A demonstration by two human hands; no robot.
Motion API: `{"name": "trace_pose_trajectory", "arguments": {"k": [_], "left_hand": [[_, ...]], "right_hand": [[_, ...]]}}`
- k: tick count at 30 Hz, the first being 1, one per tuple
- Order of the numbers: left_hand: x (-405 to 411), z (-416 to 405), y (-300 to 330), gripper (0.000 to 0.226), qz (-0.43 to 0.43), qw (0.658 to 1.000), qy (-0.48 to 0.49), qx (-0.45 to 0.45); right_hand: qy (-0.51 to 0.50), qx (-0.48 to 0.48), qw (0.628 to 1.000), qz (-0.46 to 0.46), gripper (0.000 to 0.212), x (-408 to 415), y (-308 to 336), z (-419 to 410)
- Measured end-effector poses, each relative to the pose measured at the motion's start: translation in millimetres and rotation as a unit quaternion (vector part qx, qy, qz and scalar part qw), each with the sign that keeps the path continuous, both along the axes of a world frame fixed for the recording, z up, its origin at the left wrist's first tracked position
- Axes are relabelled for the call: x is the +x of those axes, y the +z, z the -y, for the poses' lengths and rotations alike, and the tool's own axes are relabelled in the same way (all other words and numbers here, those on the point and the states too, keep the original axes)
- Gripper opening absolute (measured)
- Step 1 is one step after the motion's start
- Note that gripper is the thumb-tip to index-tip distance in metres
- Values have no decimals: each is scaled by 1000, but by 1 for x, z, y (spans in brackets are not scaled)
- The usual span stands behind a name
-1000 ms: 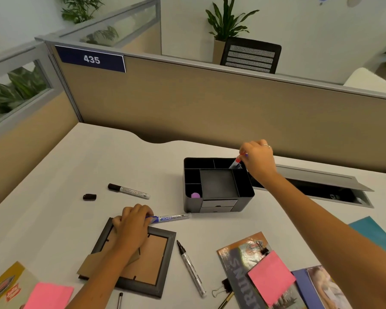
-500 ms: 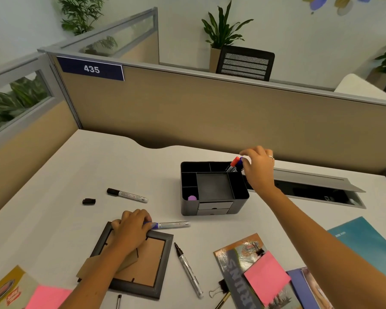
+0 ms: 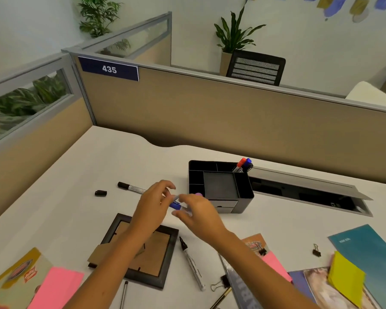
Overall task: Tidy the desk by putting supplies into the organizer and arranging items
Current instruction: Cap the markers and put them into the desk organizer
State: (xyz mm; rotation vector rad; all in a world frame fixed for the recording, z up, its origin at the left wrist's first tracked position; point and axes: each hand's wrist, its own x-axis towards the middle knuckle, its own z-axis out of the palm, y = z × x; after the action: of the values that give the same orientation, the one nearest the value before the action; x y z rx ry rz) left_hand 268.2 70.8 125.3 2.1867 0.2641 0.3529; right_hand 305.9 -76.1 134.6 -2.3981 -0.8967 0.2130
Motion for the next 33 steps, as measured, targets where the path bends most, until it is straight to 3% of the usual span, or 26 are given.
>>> {"name": "trace_pose_trajectory", "arguments": {"k": [9, 13, 15, 20, 26, 33], "left_hand": [[1, -18, 5, 24, -16, 980, 66, -186], [9, -55, -35, 19, -65, 980, 154, -111], [16, -72, -53, 27, -101, 974, 195, -63], [43, -100, -73, 50, -201, 935, 267, -119], [65, -109, -82, 67, -255, 917, 291, -95], [72, -108, -83, 49, -295, 915, 275, -30]], "right_hand": [[-53, 102, 993, -35, 36, 4, 8, -14], [-111, 179, 977, 20, 26, 32, 31, -2], [-152, 208, 964, 59, 21, 53, 46, 7], [-215, 227, 937, 156, 16, 110, 71, 36], [-248, 227, 936, 105, 19, 149, 62, 64], [-270, 114, 953, 83, 27, 169, 21, 83]]}}
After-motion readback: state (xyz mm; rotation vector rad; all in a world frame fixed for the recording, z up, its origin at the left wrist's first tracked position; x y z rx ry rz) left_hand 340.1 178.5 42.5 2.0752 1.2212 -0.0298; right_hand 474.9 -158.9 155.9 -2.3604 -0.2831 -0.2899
